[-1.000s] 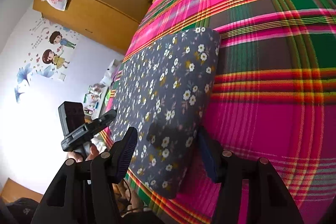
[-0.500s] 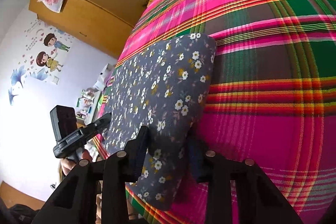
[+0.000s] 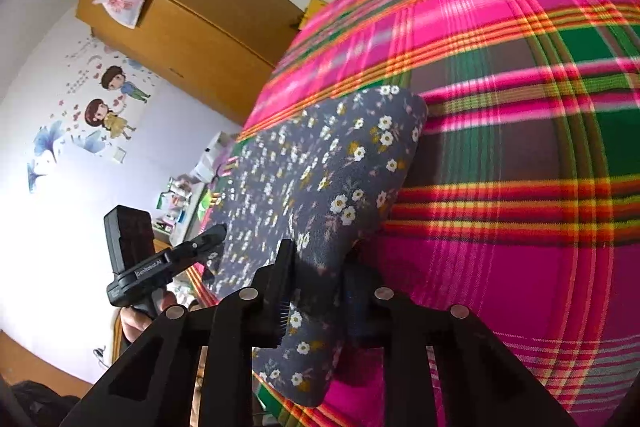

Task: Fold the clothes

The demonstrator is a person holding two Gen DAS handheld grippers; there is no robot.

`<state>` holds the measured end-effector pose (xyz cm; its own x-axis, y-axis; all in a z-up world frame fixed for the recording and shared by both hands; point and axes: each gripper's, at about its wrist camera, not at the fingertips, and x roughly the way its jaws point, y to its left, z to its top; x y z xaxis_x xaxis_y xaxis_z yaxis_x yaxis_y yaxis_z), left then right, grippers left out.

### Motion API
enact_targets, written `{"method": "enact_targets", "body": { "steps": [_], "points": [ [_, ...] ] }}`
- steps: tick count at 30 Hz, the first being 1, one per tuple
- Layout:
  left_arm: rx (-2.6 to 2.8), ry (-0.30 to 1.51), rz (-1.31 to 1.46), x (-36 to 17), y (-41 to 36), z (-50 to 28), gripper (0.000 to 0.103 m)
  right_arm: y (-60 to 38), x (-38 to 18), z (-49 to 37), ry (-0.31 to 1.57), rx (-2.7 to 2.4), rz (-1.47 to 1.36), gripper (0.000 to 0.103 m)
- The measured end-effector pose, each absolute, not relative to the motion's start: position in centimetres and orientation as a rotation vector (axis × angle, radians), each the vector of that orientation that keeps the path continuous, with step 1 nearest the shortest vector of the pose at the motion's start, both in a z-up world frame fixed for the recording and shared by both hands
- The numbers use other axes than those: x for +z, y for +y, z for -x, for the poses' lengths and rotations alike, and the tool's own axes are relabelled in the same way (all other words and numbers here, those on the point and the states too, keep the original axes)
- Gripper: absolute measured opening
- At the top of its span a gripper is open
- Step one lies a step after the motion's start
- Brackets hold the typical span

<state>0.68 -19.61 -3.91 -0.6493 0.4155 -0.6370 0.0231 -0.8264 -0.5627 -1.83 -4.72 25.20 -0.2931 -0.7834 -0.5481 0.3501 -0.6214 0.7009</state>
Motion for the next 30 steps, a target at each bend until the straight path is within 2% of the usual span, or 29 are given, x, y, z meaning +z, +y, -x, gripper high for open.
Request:
{"method": "enact_targets", "body": {
  "steps": [15, 20, 25, 29, 30],
  "points": [
    [2.551, -0.743, 1.075, -1.2, -18.0, -1.0, 0.018, -3.5, 27.3, 1.8, -0.557, -2.016, -1.110, 0.019],
    [2.524, -0.748, 1.120, -2.3, -17.4, -1.0, 0.018, -2.7, 26.3, 1.9, -0.556, -1.998, -1.182, 0.020],
    [2.502, -0.783, 1.182, -3.4, -17.8, -0.7, 0.020, -2.4, 25.1, 2.5, -0.612, -1.950, -1.254, 0.027],
    [2.503, -0.770, 1.244, -4.0, -17.6, -0.3, 0.023, -2.1, 24.3, 2.8, -0.631, -1.927, -1.280, 0.040],
    [2.500, -0.778, 1.254, -4.1, -17.7, -0.3, 0.025, -2.2, 24.3, 2.8, -0.628, -1.928, -1.284, 0.040]
  ]
}}
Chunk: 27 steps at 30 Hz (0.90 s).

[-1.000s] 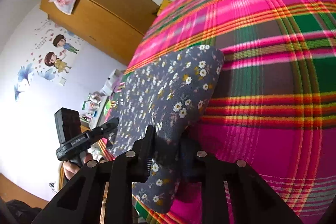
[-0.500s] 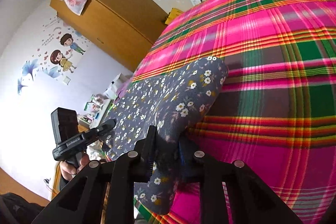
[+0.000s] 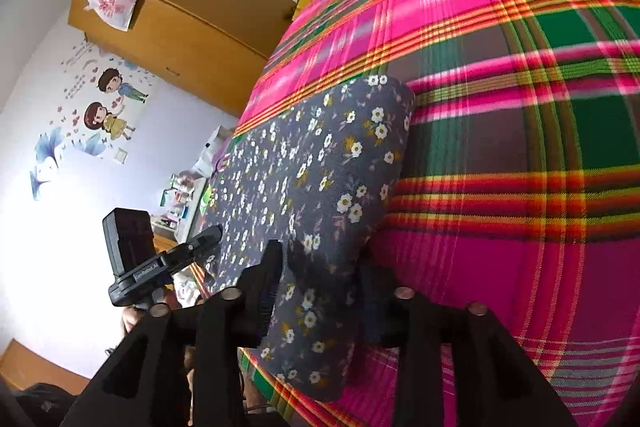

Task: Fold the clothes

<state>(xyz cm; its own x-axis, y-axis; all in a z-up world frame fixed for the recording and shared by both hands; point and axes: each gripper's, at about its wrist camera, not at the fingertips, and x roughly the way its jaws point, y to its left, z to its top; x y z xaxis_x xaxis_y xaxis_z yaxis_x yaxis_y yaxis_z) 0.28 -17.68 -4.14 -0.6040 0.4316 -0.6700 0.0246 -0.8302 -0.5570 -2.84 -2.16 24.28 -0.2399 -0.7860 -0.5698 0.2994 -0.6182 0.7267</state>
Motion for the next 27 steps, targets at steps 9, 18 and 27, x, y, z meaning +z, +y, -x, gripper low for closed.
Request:
{"method": "enact_targets", "body": {
  "steps": [9, 18, 27],
  "points": [
    [2.488, -0.809, 1.274, -4.8, -17.8, 0.6, 0.031, -2.0, 23.3, 3.6, -0.663, -1.932, -1.308, 0.042],
    [2.539, -0.709, 1.219, -3.0, -16.8, 0.4, 0.018, -2.2, 24.7, 2.7, -0.589, -1.989, -1.218, 0.026],
    [2.562, -0.620, 1.134, 0.4, -15.1, 0.8, 0.018, -2.5, 28.0, 2.8, -0.528, -2.038, -1.117, 0.022]
  ]
}}
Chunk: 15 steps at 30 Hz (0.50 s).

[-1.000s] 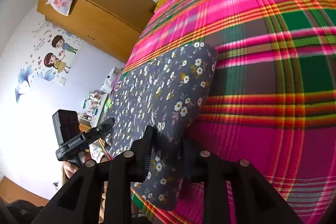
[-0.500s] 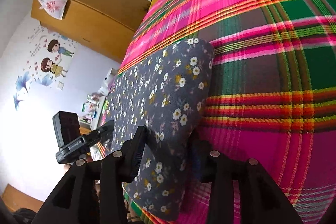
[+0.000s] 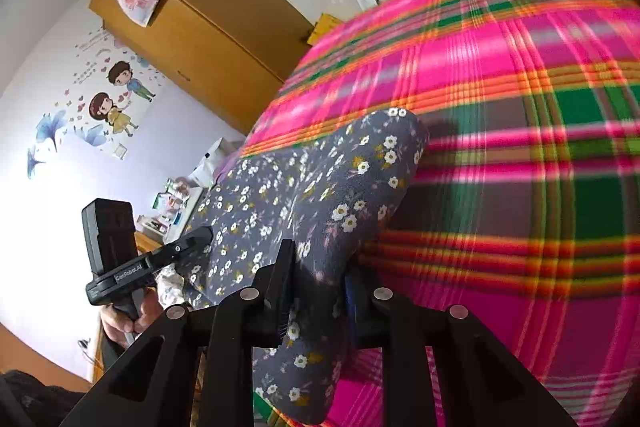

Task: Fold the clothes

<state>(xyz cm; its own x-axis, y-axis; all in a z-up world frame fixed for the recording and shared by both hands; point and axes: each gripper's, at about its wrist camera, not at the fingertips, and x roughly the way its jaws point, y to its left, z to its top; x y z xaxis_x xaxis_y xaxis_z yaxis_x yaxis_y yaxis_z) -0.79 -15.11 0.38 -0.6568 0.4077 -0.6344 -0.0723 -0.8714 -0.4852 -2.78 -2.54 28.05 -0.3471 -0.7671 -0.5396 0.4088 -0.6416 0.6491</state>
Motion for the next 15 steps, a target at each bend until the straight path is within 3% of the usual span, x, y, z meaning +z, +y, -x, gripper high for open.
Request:
{"method": "enact_targets", "body": {
  "steps": [15],
  "points": [
    [2.529, -0.511, 1.069, 3.3, -11.1, 4.3, 0.018, 1.7, 30.4, 4.3, -0.515, -2.149, -1.032, 0.022]
  ]
}}
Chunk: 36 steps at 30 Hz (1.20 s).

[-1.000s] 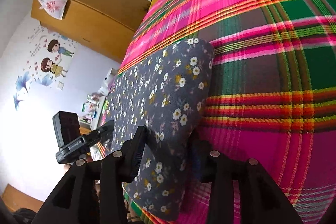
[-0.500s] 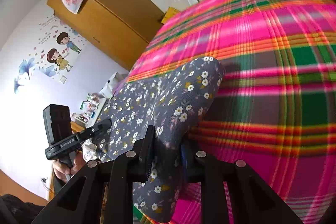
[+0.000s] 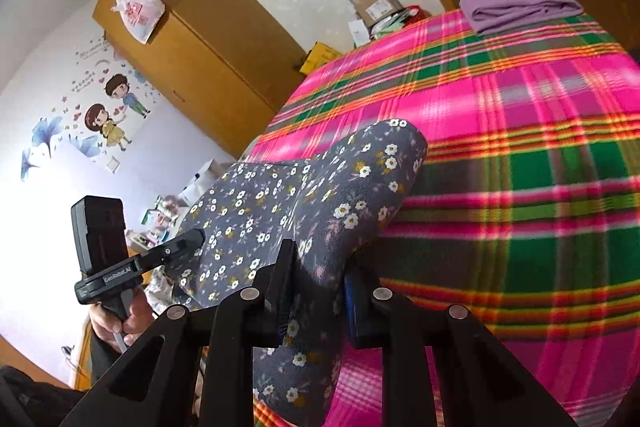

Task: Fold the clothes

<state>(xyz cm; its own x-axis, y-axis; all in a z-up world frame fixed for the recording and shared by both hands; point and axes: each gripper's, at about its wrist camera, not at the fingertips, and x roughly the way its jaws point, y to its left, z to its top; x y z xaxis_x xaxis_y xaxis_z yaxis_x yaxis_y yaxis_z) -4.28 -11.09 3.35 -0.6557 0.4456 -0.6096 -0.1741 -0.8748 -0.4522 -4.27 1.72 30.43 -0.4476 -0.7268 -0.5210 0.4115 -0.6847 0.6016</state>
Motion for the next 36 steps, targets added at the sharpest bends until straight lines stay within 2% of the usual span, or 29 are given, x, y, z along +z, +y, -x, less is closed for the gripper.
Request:
{"method": "enact_targets", "body": {
  "steps": [19, 36],
  "points": [
    [2.409, -0.364, 1.056, 4.4, -0.7, 14.2, 0.018, 11.3, 31.8, 9.1, -0.507, -2.366, -0.988, 0.021],
    [2.321, -0.366, 1.003, 4.4, 8.4, 23.9, 0.018, 21.3, 32.4, 15.9, -0.502, -2.521, -0.950, 0.021]
  ]
}}
